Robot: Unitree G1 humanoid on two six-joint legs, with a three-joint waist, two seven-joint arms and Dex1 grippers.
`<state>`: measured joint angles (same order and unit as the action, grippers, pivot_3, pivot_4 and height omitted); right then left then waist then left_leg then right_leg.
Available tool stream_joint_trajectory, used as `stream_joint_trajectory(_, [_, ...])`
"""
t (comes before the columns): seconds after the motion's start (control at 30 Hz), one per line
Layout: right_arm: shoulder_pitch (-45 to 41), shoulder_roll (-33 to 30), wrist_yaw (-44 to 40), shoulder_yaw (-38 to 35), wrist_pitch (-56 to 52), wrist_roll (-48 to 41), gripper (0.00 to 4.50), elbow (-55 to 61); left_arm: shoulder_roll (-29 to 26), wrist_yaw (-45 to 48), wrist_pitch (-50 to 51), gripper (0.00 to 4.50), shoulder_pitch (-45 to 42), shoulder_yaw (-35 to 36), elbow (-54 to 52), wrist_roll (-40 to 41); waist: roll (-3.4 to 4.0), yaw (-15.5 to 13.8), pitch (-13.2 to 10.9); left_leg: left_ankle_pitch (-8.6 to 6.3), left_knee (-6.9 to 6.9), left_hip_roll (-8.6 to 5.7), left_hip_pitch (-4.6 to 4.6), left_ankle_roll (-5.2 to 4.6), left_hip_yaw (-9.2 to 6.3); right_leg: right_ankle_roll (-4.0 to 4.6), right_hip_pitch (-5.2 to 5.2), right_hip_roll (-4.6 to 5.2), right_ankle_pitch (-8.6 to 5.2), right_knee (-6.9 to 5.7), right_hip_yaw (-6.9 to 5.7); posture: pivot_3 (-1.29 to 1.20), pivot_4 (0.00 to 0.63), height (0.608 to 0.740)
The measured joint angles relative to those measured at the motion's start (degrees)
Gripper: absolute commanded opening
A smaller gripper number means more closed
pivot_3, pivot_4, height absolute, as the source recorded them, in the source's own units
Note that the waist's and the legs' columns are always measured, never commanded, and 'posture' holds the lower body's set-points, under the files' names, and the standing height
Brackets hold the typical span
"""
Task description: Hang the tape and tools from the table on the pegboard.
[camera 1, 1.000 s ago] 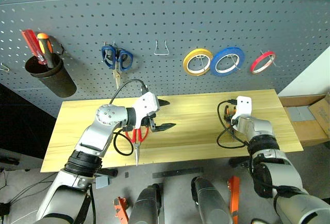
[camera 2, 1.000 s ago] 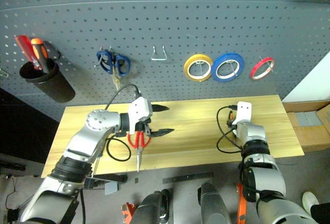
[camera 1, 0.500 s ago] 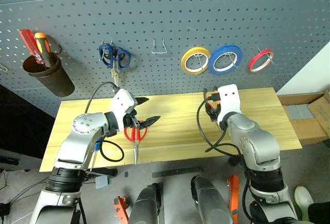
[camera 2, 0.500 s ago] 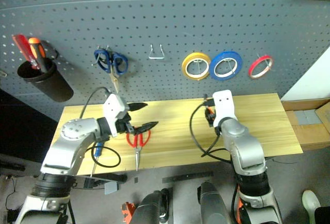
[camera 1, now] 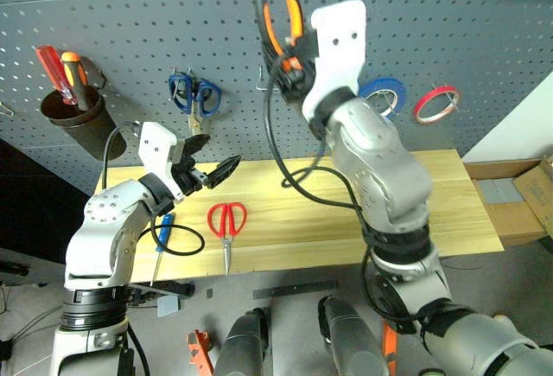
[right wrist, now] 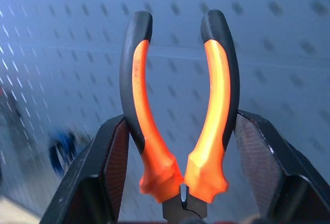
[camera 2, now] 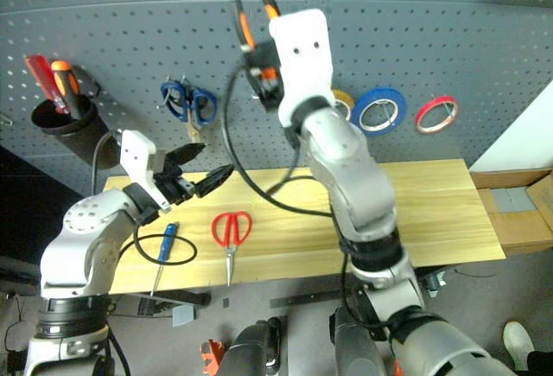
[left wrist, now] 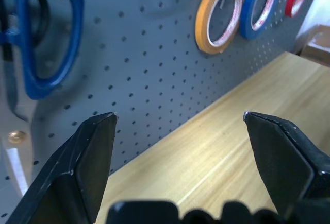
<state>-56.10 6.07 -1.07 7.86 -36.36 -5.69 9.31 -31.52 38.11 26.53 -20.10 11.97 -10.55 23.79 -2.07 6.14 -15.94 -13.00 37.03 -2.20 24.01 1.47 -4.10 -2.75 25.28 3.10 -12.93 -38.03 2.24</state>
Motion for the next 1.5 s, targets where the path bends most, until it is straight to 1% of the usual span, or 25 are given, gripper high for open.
stream_joint_trajectory(0.1, [-4.0, 1.4, -0.2, 0.0, 8.3, 0.5, 2.58, -9.8, 0.3, -1.5, 1.1, 4.25, -1.3, 0.0, -0.7, 1.0, 0.0, -0.1, 0.0, 0.0, 0.0, -0.01, 0.02, 0.0, 0.01, 0.01, 0.03, 0.0, 0.0, -0.02, 0.01, -0.07, 0.214, 0.74])
stream_joint_trajectory(0.2, [-7.7, 1.2, -1.0, 0.0, 17.7, 1.9, 2.58, -18.3, 0.4, -2.5, 1.7, 4.25, -2.8, -0.3, -1.3, 1.1, 0.0, -0.3, 0.0, 0.0, -0.01, -0.01, 0.01, 0.0, 0.01, 0.01, 0.03, -0.01, 0.01, -0.03, 0.0, -0.06, 0.214, 0.74])
stream_joint_trajectory(0.33, [-9.8, 0.5, -1.4, -0.2, 29.2, 3.3, 2.58, -29.7, 1.6, -2.8, 1.7, 4.25, -4.2, -1.1, -1.4, 1.1, -0.01, -0.7, 0.0, 0.0, -0.01, -0.02, 0.01, 0.0, 0.03, 0.01, 0.03, -0.02, 0.01, -0.02, 0.01, -0.05, 0.215, 0.74])
stream_joint_trajectory(0.57, [-13.4, -1.5, -0.4, -2.5, 45.6, 6.1, 2.58, -47.8, 2.5, -2.9, 1.4, 4.25, -6.5, -3.9, -1.1, 1.0, -0.01, -1.1, 0.0, 0.02, -0.03, -0.01, 0.01, 0.03, 0.04, 0.02, 0.04, -0.03, 0.01, -0.03, 0.01, -0.03, 0.216, 0.74])
stream_joint_trajectory(0.7, [-15.9, -1.5, 0.0, -3.2, 52.3, 6.8, 2.58, -56.0, 2.9, -2.7, 0.3, 4.25, -8.5, -4.9, -0.5, 0.8, -0.01, -1.1, 0.0, 0.06, -0.02, -0.01, -0.01, 0.08, 0.07, 0.04, 0.06, -0.04, 0.03, -0.1, 0.05, -0.02, 0.221, 0.74])
stream_joint_trajectory(0.83, [-19.7, -1.5, 0.1, -4.3, 55.9, 6.8, 2.58, -63.8, 3.5, -2.5, -0.4, 4.25, -9.2, -5.4, 0.2, 0.7, -0.01, -1.1, 0.0, 0.37, -0.03, 0.01, -0.1, 0.11, 0.01, 0.2, 0.0, -0.1, 0.25, -0.14, 0.01, -0.01, 0.224, 0.74])
stream_joint_trajectory(0.97, [-21.1, -1.5, 0.6, -5.5, 56.5, 6.7, 2.58, -66.8, 3.5, -2.5, -0.9, 4.25, -9.2, -5.5, 0.5, 0.5, -0.01, -1.4, 0.0, 0.7, -0.05, -0.01, -0.11, 0.04, -0.06, 0.18, -0.07, -0.12, 0.37, -0.14, -0.03, -0.01, 0.227, 0.74])
stream_joint_trajectory(1.5, [-20.8, 1.1, 1.7, -7.2, 57.3, 6.7, 2.58, -66.0, 3.5, -2.5, -2.1, 4.25, -9.1, -5.5, 1.5, -0.1, -0.01, -1.4, 0.0, 0.74, -0.18, -0.04, -0.06, 0.01, -0.04, 0.12, -0.01, -0.08, 0.47, -0.07, 0.01, -0.01, 0.229, 0.74])
